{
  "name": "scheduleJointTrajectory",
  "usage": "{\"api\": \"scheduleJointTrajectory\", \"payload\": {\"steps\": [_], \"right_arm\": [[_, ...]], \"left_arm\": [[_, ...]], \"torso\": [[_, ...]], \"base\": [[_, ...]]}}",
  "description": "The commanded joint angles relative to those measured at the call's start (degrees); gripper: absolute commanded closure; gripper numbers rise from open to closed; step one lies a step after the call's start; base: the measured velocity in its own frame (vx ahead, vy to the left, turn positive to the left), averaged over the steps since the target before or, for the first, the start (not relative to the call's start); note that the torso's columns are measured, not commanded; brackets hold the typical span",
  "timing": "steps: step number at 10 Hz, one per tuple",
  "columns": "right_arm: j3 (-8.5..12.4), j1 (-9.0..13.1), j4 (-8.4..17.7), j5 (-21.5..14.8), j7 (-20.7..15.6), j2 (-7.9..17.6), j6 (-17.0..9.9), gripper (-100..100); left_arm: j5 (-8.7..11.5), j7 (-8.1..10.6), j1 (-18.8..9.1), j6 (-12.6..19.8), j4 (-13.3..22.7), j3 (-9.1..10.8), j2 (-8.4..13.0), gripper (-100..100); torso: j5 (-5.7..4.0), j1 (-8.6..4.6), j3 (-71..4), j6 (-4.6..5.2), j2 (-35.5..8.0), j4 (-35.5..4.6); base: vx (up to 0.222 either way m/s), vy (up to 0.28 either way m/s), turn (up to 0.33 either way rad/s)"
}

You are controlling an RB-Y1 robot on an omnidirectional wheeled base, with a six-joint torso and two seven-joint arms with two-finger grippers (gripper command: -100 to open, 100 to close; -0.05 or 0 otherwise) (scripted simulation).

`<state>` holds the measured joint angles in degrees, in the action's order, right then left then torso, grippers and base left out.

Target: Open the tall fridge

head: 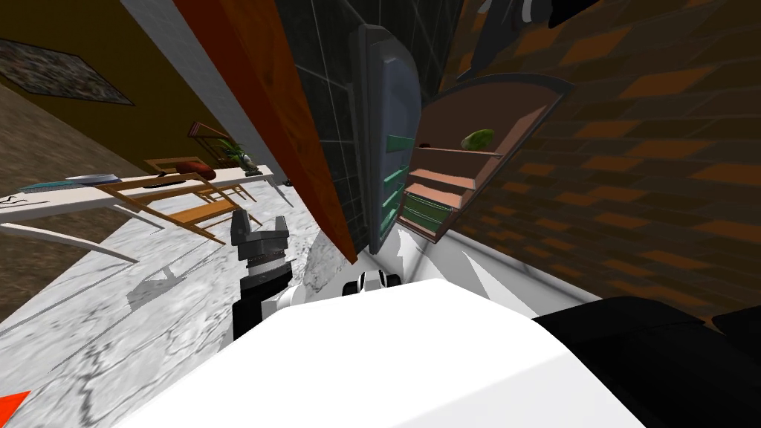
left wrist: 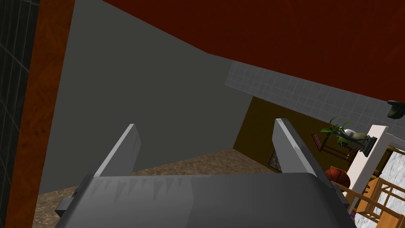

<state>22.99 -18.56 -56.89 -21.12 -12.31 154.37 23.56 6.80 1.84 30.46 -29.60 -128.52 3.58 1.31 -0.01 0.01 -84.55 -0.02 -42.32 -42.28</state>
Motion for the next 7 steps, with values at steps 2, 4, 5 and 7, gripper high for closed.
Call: {"api": "scheduleJointTrajectory", "payload": {"steps": [2,4,5,7], "right_arm": [[0.33,0.19,1.00,0.21,0.03,0.54,1.25,0],[0.32,0.18,0.99,0.21,0.03,0.54,1.23,0],[0.32,0.18,0.99,0.21,0.03,0.54,1.23,0],[0.32,0.18,0.99,0.21,0.03,0.54,1.23,0]], "left_arm": [[0.00,0.00,0.00,0.00,0.00,0.00,0.00,0],[0.00,0.00,0.00,0.00,0.00,0.00,0.00,0],[0.00,0.00,0.00,0.00,0.00,0.00,0.00,0],[0.00,0.00,0.00,0.00,0.00,0.00,0.00,0]], "torso": [[0.00,-0.01,0.04,0.01,-0.04,-0.02],[0.00,-0.02,0.01,0.02,-0.01,-0.02],[0.01,-0.02,-0.01,0.02,0.02,-0.01],[0.01,-0.01,-0.02,0.02,0.05,0.00]], "base": [[0.007,0.000,-0.005],[0.000,0.000,0.000],[0.000,0.000,0.000],[0.000,0.000,0.000]]}}
